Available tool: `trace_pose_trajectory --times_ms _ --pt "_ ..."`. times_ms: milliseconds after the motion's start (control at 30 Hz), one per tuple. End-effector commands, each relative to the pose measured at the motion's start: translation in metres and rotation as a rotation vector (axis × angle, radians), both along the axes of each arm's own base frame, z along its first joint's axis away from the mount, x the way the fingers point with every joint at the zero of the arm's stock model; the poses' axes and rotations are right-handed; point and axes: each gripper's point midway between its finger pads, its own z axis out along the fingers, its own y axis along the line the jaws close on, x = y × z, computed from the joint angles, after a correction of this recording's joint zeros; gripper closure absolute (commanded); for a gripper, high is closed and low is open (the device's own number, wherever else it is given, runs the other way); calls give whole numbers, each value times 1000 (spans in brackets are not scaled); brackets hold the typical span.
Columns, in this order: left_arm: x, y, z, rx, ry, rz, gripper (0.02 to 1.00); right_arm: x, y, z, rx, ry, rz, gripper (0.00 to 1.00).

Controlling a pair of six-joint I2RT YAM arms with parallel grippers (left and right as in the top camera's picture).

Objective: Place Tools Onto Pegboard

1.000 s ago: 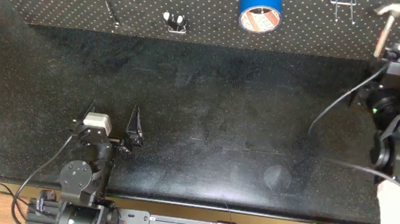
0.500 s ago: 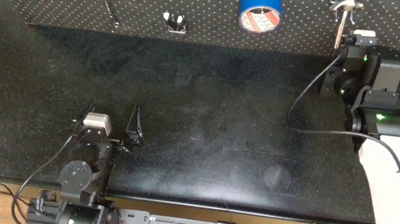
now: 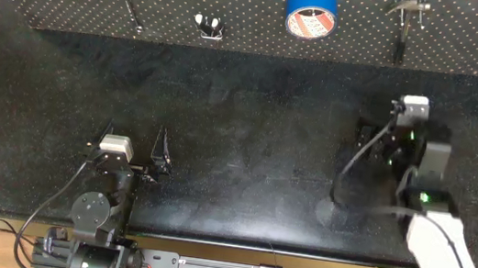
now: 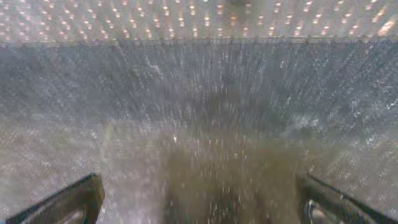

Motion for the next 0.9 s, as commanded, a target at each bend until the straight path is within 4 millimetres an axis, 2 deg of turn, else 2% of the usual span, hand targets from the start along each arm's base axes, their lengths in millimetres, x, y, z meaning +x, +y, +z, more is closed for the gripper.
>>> trace_pose_trajectory --times_ms 33,100,167,267,433,533,900 --pt "-1 -2 -1 12 1 -12 23 -30 -4 20 -15 -283 -27 18" --pt "-1 -2 -1 12 1 -12 23 -48 -4 28 -14 -405 -28 16" --pt "-1 -2 -1 12 1 -12 23 -55 -4 40 -18 -444 -27 18" --pt "-1 -2 -1 12 1 -12 23 -67 -4 48 -21 -468 -26 18" --pt "-1 -2 -1 12 1 -12 23 -85 -4 49 -25 -478 -24 20" --pt "-1 -2 -1 12 1 -12 23 -88 -4 66 -82 -559 -5 20" --pt "-1 -2 -1 12 1 -12 23 -88 -3 66 -81 -560 -4 20"
